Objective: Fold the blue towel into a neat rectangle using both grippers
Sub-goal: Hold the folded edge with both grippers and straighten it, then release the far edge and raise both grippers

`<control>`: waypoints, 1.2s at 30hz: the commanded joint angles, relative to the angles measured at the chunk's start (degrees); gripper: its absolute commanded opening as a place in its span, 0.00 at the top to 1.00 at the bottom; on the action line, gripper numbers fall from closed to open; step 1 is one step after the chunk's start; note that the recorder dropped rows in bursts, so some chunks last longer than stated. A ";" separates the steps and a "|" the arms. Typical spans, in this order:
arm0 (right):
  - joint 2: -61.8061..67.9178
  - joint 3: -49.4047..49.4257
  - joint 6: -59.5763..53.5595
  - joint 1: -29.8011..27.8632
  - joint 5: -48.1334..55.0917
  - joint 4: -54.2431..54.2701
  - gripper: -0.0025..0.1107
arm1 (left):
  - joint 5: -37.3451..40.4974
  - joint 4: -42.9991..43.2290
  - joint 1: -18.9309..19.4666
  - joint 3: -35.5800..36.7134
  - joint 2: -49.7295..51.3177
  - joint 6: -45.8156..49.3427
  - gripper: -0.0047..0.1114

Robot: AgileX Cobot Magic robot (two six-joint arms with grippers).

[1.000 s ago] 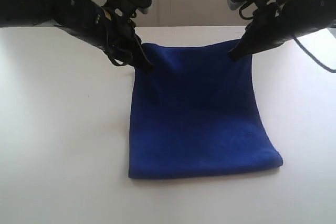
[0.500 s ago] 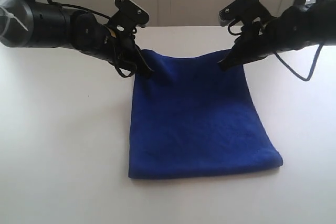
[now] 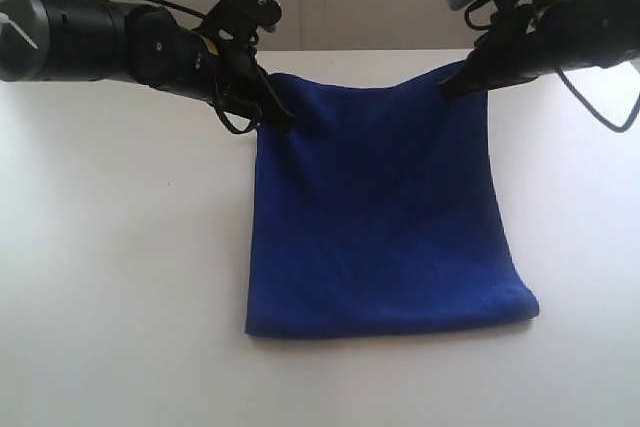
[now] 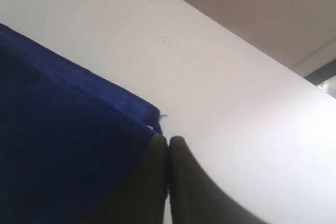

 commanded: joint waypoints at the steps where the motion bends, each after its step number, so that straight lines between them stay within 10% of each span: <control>1: 1.81 -0.20 0.64 -1.09 -2.77 -0.29 0.98 | -2.82 -0.54 0.95 -0.33 0.93 -0.99 0.96; 26: 13.28 -0.20 0.53 -1.09 -19.58 -0.29 0.92 | -13.99 -0.54 2.11 -0.33 8.80 -0.80 0.95; 33: 13.44 -0.20 0.53 -1.09 -20.85 -0.29 0.58 | -14.46 -0.54 2.11 -0.33 9.04 -0.06 0.44; 36: 13.03 -0.20 0.53 -1.09 -20.52 -0.29 0.58 | -14.46 -0.54 2.11 -0.33 8.67 1.24 0.43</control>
